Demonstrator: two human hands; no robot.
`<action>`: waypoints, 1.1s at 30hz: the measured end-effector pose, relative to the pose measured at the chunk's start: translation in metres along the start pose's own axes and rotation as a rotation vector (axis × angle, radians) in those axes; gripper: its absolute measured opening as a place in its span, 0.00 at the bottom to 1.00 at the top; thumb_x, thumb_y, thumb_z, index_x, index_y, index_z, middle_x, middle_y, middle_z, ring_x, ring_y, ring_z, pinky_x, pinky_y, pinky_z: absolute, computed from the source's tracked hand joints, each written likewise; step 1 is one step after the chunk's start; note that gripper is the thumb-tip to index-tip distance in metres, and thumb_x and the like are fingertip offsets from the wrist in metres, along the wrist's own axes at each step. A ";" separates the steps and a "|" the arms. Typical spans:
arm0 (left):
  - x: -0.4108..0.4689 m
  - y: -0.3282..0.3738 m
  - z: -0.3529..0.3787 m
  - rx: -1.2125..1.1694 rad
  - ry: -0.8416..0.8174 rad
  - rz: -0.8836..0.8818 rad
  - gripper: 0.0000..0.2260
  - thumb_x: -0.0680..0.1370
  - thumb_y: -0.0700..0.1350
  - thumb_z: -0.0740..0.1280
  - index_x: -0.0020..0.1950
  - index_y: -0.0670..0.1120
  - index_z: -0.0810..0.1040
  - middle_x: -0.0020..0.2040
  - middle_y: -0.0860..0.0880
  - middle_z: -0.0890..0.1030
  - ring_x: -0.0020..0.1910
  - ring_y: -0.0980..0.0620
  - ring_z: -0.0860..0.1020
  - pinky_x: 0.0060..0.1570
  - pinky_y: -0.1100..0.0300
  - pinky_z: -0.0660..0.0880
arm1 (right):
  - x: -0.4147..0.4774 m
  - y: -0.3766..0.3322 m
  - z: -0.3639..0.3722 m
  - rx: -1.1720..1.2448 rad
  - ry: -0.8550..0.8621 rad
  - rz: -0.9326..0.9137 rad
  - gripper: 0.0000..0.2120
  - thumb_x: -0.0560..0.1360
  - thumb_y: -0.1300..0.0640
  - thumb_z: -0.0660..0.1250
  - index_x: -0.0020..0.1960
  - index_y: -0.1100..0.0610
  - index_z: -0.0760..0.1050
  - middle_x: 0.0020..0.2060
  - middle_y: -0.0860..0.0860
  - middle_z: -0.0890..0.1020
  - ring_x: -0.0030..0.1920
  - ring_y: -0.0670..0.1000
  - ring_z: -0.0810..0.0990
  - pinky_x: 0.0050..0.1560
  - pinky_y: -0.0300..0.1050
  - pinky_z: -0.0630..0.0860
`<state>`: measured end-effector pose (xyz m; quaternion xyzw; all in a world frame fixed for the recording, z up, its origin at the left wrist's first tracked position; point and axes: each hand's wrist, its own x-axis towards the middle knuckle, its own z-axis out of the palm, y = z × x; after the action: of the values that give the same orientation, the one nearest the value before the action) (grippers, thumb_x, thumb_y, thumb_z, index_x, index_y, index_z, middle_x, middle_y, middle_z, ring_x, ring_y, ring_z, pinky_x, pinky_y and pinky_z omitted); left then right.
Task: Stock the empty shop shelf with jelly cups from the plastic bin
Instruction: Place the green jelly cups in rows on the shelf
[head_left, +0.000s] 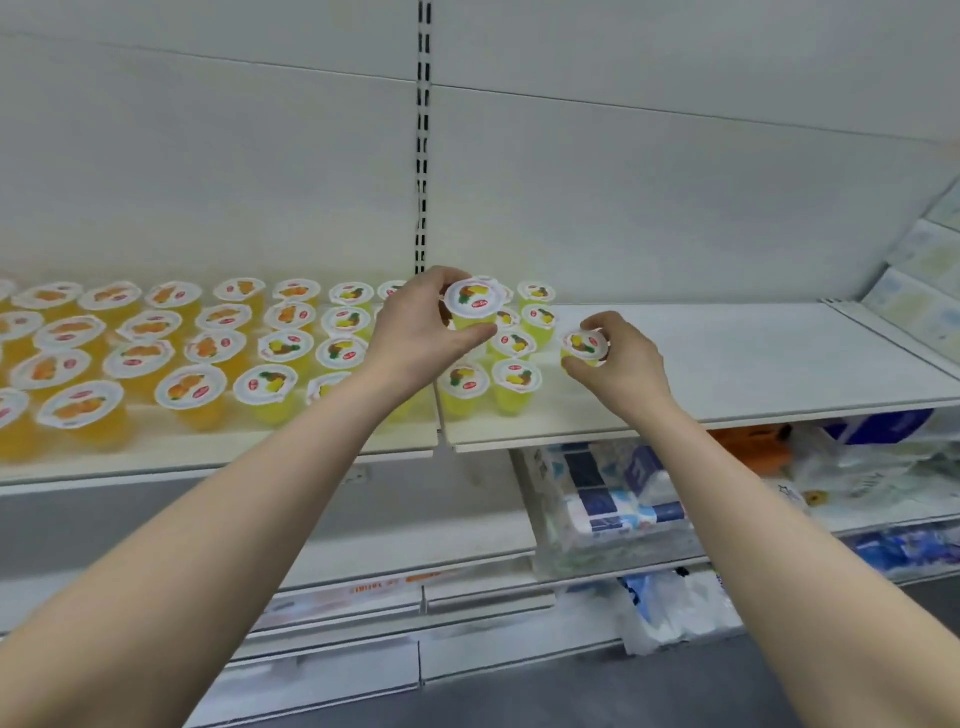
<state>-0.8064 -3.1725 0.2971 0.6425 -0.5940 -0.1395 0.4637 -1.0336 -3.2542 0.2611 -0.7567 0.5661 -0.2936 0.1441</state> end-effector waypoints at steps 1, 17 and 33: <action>0.002 0.001 0.004 0.001 0.010 -0.011 0.22 0.67 0.53 0.76 0.58 0.52 0.76 0.50 0.55 0.81 0.45 0.53 0.80 0.49 0.49 0.78 | 0.006 0.003 0.002 0.000 -0.025 -0.017 0.20 0.71 0.50 0.72 0.60 0.52 0.73 0.56 0.50 0.80 0.55 0.53 0.77 0.52 0.45 0.70; -0.001 0.028 0.047 0.106 0.108 -0.098 0.22 0.67 0.52 0.77 0.58 0.51 0.77 0.52 0.55 0.80 0.48 0.56 0.79 0.52 0.54 0.77 | 0.052 0.035 0.022 0.101 -0.193 -0.204 0.15 0.71 0.50 0.74 0.54 0.51 0.75 0.53 0.48 0.79 0.47 0.51 0.77 0.53 0.48 0.73; 0.002 0.044 0.115 0.737 -0.154 0.135 0.28 0.66 0.66 0.68 0.59 0.52 0.78 0.55 0.51 0.79 0.59 0.47 0.70 0.61 0.53 0.67 | 0.070 0.067 -0.022 -0.046 -0.124 -0.360 0.16 0.79 0.55 0.63 0.67 0.54 0.74 0.64 0.49 0.75 0.62 0.50 0.75 0.60 0.43 0.69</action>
<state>-0.9174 -3.2180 0.2706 0.7132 -0.6784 0.0663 0.1637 -1.0861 -3.3386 0.2612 -0.8654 0.4183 -0.2542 0.1066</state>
